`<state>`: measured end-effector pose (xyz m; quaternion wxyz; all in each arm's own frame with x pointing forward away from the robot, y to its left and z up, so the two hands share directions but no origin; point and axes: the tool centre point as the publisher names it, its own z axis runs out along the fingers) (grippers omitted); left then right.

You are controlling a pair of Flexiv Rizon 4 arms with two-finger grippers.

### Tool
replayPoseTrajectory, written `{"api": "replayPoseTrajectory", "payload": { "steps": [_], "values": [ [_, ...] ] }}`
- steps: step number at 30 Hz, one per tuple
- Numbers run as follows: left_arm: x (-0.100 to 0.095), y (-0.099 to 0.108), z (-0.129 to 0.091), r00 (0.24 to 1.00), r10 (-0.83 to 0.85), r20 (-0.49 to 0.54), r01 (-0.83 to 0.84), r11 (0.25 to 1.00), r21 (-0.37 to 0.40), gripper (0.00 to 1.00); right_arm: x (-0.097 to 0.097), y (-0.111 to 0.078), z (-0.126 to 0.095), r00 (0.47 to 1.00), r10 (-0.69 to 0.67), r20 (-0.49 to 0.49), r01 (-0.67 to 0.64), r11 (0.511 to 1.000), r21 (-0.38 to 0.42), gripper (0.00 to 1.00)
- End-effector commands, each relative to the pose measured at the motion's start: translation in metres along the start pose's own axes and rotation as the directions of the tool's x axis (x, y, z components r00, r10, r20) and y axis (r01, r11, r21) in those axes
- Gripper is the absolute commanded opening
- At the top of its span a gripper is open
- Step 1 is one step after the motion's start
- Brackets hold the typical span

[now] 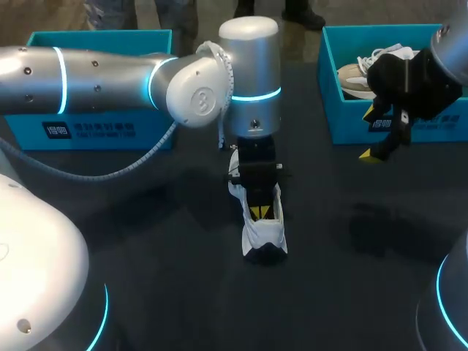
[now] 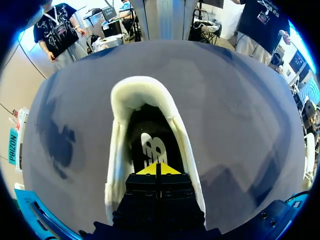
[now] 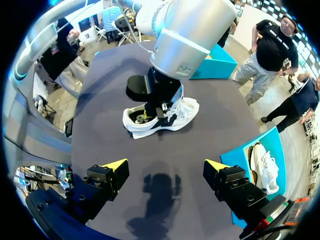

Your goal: Take the shoe out of the shoebox, open the shoe tongue, remove and reinsert the insole, then place the shoe into the shoebox

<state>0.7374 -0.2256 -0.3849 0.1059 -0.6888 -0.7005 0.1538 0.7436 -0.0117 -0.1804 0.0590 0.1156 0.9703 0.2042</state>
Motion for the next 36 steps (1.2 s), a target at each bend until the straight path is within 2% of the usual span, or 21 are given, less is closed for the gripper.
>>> {"api": "replayPoseTrajectory", "payload": {
  "steps": [1,18,24,28,36],
  "values": [
    [0.004,-0.013,-0.013,1.0,0.007,0.003,-0.007,1.0,-0.023,0.0,0.0,0.0,0.001,1.0,0.001,0.001,-0.001,1.0,0.003,1.0],
    [-0.004,-0.013,0.031,1.0,0.014,0.023,-0.012,0.997,-0.081,0.0,0.0,0.0,0.001,1.0,0.001,0.001,-0.001,1.0,0.003,1.0],
    [-0.006,-0.011,0.039,1.0,0.011,0.019,-0.01,0.996,-0.089,0.0,0.0,0.0,0.001,1.0,0.001,0.001,-0.001,1.0,0.003,1.0],
    [-0.006,-0.014,0.031,1.0,0.018,0.02,-0.015,0.994,-0.105,0.0,0.0,0.0,0.001,1.0,0.001,0.001,-0.001,1.0,0.003,1.0],
    [-0.008,-0.022,0.01,0.998,0.031,0.059,-0.019,0.979,-0.202,0.0,0.0,0.0,0.001,1.0,0.001,0.001,-0.001,1.0,0.003,1.0]
  ]
}}
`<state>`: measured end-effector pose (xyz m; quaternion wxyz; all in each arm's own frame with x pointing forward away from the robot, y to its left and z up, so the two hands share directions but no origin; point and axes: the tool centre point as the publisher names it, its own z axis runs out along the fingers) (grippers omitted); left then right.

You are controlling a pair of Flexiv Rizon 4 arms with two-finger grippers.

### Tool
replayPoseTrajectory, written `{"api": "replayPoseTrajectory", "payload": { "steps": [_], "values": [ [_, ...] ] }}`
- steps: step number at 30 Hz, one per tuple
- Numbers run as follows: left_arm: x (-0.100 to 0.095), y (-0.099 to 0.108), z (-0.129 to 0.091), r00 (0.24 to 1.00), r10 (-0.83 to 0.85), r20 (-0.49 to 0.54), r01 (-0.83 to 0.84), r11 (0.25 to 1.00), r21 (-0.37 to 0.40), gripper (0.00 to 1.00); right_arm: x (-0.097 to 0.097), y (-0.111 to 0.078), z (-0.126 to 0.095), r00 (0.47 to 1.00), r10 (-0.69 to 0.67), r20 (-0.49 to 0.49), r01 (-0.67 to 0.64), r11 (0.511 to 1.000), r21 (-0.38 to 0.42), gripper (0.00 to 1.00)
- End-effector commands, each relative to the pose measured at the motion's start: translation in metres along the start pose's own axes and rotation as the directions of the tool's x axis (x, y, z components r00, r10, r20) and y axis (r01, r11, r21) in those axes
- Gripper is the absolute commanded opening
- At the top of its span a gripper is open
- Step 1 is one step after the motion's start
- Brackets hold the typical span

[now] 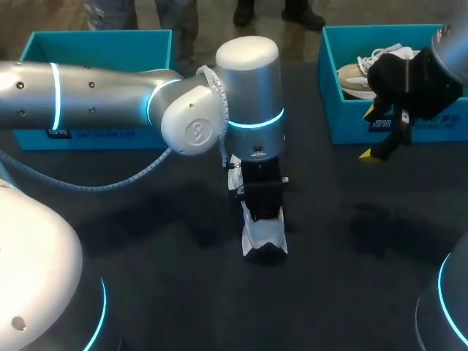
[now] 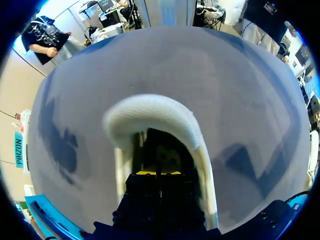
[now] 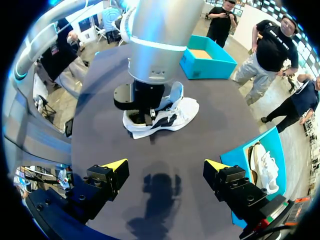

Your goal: Take the shoe out of the shoebox, open the shoe tongue, remove and reinsert the insole, then place the shoe into the shoebox

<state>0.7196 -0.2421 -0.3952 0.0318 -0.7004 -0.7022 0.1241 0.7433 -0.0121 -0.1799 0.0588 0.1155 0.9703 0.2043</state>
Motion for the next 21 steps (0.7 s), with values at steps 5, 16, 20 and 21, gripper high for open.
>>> {"api": "replayPoseTrajectory", "payload": {
  "steps": [5,16,20,21],
  "values": [
    [0.003,-0.006,-0.004,1.0,0.002,0.0,-0.002,0.994,-0.112,0.0,0.0,0.001,0.001,1.0,0.002,0.001,-0.002,1.0,0.003,1.0],
    [0.008,-0.002,0.002,1.0,-0.014,-0.009,0.013,0.988,-0.154,0.0,0.0,0.001,0.001,1.0,0.002,0.001,-0.002,1.0,0.003,1.0],
    [0.008,0.001,-0.015,1.0,-0.019,0.004,0.019,0.981,-0.195,0.0,0.0,0.001,0.001,1.0,0.002,0.001,-0.002,1.0,0.003,1.0],
    [0.008,0.002,-0.02,1.0,-0.019,0.003,0.019,0.978,-0.206,0.0,0.0,0.001,0.001,1.0,0.002,0.001,-0.002,1.0,0.003,1.0]
  ]
}}
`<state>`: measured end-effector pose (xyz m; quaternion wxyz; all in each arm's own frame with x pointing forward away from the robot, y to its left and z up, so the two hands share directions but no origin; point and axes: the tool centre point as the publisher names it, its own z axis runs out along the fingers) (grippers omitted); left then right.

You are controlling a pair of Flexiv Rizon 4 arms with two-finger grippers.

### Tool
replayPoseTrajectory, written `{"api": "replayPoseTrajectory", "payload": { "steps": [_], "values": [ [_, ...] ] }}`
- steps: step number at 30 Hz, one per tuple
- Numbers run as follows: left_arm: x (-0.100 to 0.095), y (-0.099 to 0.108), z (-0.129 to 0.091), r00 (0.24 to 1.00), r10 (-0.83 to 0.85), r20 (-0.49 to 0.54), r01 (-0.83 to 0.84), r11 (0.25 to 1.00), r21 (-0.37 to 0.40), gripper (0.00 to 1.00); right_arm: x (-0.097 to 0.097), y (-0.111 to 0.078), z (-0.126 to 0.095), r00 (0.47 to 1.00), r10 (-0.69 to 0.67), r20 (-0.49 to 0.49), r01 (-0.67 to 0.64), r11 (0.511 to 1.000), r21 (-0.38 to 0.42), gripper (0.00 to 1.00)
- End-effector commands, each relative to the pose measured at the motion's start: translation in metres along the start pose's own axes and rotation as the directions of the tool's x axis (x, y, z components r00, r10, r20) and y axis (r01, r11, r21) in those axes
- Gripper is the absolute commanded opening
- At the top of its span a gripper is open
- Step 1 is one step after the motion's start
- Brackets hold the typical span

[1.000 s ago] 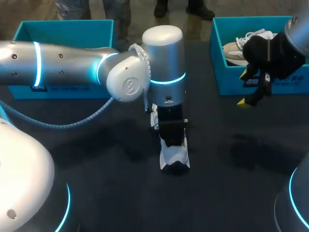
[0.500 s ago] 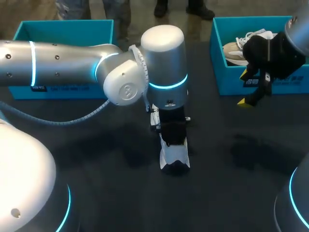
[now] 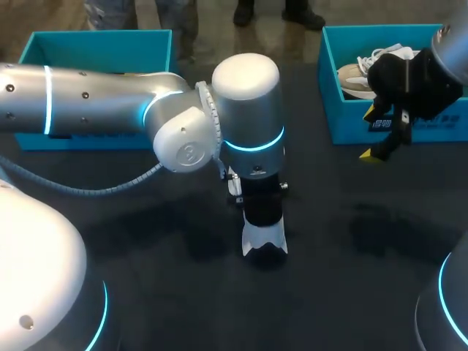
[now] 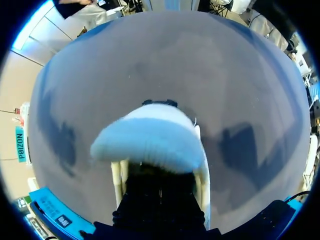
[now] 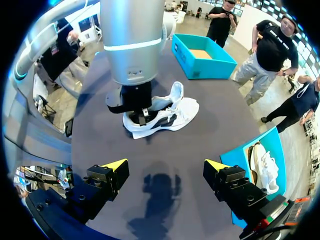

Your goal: Take the shoe out of the shoebox, open the shoe tongue, remove and reinsert the insole, then place the shoe into the shoebox

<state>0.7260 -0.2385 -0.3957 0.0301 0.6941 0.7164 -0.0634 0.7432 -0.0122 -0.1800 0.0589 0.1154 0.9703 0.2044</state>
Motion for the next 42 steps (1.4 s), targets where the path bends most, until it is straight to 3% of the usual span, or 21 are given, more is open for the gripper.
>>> {"api": "replayPoseTrajectory", "payload": {
  "steps": [1,11,20,21,22,23,24,26,42],
  "values": [
    [0.005,0.001,-0.022,1.0,-0.001,-0.002,0.001,0.999,-0.049,0.0,0.0,0.001,0.001,1.0,0.002,0.001,-0.002,1.0,0.004,1.0],
    [0.012,0.025,-0.042,0.999,-0.02,-0.028,0.015,0.986,-0.169,0.0,0.0,0.001,0.001,1.0,0.002,0.001,-0.002,1.0,0.004,1.0],
    [0.012,0.038,-0.048,0.999,-0.024,-0.039,0.015,0.978,-0.209,0.05,0.0,0.001,0.001,1.0,0.002,0.001,-0.002,1.0,0.004,1.0],
    [0.012,0.039,-0.048,0.999,-0.027,-0.04,0.018,0.977,-0.211,0.17,0.0,0.001,0.001,1.0,0.002,0.001,-0.002,1.0,0.004,1.0],
    [0.012,0.041,-0.049,0.999,-0.032,-0.04,0.022,0.977,-0.213,0.38,0.0,0.001,0.001,1.0,0.002,0.001,-0.002,1.0,0.004,1.0],
    [0.011,0.042,-0.049,0.999,-0.032,-0.04,0.023,0.977,-0.213,0.49,0.0,0.001,0.001,1.0,0.002,0.001,-0.002,1.0,0.004,1.0],
    [0.011,0.043,-0.049,0.998,-0.033,-0.044,0.023,0.976,-0.215,0.88,0.0,0.001,0.001,1.0,0.002,0.001,-0.002,1.0,0.004,1.0],
    [0.01,0.046,-0.049,0.998,-0.041,-0.039,0.032,0.977,-0.209,1.0,0.0,0.001,0.001,1.0,0.002,0.001,-0.002,1.0,0.004,1.0],
    [0.006,0.048,-0.058,0.997,-0.026,-0.068,0.013,0.982,-0.186,1.0,0.0,0.001,0.001,1.0,0.002,0.001,-0.002,1.0,0.004,1.0]
  ]
}}
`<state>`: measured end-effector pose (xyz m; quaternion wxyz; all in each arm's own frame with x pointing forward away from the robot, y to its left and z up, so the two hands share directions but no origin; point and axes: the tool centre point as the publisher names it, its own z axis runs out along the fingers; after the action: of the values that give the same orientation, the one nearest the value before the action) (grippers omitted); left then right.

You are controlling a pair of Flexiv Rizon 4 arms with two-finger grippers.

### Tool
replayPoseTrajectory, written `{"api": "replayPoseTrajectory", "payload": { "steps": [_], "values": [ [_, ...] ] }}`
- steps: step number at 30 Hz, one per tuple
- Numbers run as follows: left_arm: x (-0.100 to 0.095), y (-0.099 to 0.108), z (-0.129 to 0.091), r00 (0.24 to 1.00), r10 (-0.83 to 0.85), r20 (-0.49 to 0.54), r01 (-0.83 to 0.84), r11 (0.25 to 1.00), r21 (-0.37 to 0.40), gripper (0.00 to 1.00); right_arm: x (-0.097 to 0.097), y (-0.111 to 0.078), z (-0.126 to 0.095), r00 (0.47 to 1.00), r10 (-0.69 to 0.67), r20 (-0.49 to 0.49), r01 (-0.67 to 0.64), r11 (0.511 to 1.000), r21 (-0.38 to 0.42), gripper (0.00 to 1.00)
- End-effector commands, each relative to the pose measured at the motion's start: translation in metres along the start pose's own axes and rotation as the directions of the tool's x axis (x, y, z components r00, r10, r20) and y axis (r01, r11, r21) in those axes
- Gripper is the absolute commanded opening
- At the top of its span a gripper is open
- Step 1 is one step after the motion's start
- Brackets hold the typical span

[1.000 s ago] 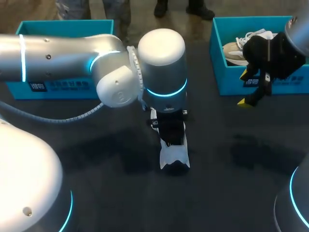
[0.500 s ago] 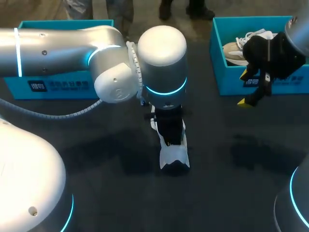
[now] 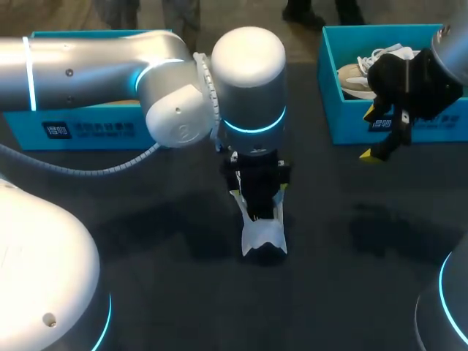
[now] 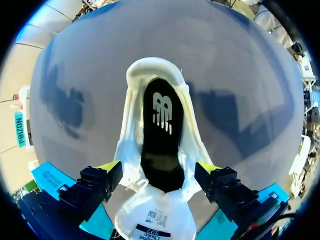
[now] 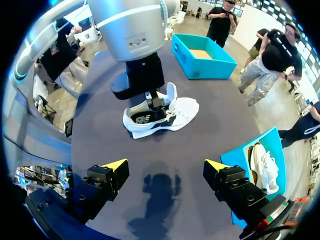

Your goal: Take the shoe out of the shoebox, open the shoe tongue, remove and reinsert the insole, then place the shoe into the shoebox

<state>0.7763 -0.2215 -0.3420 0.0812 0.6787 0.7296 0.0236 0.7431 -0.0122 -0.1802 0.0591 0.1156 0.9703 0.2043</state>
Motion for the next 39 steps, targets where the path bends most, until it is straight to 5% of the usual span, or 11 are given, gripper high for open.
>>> {"api": "replayPoseTrajectory", "payload": {
  "steps": [1,13,27,39],
  "values": [
    [-0.002,0.0,0.0,1.0,0.013,-0.028,-0.012,1.0,0.017,1.0,0.0,0.001,0.001,1.0,0.001,0.001,-0.001,1.0,0.004,1.0],
    [-0.008,0.015,-0.013,0.999,0.027,-0.026,-0.026,0.999,0.038,1.0,0.0,0.001,0.001,1.0,0.001,0.001,-0.001,1.0,0.004,1.0],
    [-0.004,0.025,-0.056,0.999,0.033,0.0,-0.033,0.999,-0.001,1.0,0.0,0.001,0.001,1.0,0.001,0.001,-0.001,1.0,0.004,1.0],
    [0.011,0.06,-0.084,1.0,-0.009,0.026,0.011,0.998,-0.059,1.0,0.0,0.001,0.001,1.0,0.001,0.001,-0.001,1.0,0.004,1.0]
  ]
}}
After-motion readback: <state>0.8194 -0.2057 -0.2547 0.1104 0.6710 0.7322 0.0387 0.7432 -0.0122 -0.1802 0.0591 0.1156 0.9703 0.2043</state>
